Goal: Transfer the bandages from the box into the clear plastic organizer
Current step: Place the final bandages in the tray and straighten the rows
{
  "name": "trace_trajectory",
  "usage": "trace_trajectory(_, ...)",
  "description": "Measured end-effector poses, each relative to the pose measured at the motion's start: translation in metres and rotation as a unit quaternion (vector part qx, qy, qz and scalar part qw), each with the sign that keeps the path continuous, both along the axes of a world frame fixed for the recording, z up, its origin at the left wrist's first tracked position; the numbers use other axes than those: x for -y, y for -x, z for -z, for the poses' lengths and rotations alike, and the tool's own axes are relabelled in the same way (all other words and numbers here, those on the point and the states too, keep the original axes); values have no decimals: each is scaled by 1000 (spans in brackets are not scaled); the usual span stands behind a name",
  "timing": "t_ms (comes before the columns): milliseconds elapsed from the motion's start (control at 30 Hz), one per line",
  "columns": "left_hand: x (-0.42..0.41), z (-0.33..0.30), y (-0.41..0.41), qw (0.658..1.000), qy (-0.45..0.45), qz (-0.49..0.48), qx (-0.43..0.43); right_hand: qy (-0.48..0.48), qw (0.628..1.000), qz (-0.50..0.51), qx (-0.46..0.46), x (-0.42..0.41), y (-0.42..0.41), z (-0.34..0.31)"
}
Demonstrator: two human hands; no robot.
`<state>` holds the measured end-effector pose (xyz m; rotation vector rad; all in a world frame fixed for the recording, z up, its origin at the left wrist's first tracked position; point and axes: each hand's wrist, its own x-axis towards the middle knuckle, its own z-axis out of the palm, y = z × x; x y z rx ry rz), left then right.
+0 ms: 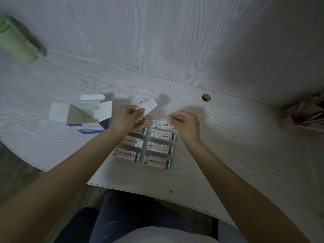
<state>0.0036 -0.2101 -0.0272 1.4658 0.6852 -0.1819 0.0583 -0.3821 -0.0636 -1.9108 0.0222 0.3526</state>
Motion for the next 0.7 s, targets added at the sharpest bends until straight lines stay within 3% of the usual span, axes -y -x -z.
trace_trajectory(333,0,1,0,1000,-8,-18,13,213,965,-99,119,-6,22,31)
trace_trajectory(633,4,2,4,1000,-7,-6,3,325,901,-173,231,-6,23,41)
trace_trajectory(700,5,0,5,1000,7,0,1,280,922,-146,226,-5,22,35)
